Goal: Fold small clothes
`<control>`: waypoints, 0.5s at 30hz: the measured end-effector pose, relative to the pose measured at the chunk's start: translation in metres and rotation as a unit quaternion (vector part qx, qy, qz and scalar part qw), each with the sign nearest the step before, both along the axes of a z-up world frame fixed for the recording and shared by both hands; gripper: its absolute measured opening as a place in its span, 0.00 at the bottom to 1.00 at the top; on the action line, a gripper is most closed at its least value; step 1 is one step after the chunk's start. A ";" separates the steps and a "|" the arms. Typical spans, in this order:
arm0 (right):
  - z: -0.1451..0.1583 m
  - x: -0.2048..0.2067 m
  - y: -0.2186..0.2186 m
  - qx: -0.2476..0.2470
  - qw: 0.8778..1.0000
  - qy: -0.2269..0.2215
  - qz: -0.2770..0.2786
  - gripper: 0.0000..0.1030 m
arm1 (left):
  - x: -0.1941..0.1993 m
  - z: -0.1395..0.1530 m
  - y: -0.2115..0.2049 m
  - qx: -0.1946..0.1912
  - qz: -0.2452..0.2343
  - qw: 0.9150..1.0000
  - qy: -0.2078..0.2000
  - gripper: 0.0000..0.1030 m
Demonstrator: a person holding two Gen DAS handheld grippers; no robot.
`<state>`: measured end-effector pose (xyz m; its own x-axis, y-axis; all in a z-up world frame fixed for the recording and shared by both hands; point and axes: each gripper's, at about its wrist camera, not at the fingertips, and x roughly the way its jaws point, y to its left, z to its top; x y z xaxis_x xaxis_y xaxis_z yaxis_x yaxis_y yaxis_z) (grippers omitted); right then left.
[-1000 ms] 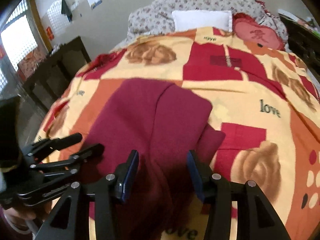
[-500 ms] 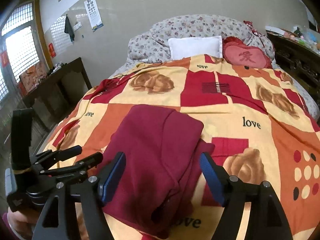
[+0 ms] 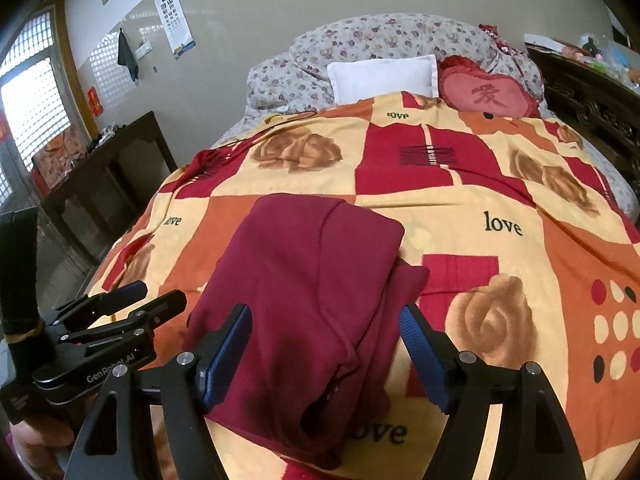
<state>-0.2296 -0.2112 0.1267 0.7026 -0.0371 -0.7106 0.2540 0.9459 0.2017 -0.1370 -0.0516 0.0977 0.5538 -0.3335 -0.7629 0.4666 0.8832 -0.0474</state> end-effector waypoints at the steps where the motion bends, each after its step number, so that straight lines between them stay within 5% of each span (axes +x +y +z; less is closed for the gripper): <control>1: -0.001 0.001 0.000 0.000 1.000 0.003 0.000 0.72 | 0.000 0.000 0.000 0.000 0.001 1.000 0.000 0.59; 15: -0.012 0.006 -0.001 0.010 1.000 0.020 0.001 0.72 | 0.004 -0.010 -0.004 0.012 0.002 1.000 0.014 0.59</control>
<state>-0.2236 -0.2119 0.1147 0.6742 -0.0218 -0.7382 0.2608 0.9422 0.2103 -0.1327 -0.0560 0.0878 0.5342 -0.3121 -0.7857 0.4616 0.8863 -0.0382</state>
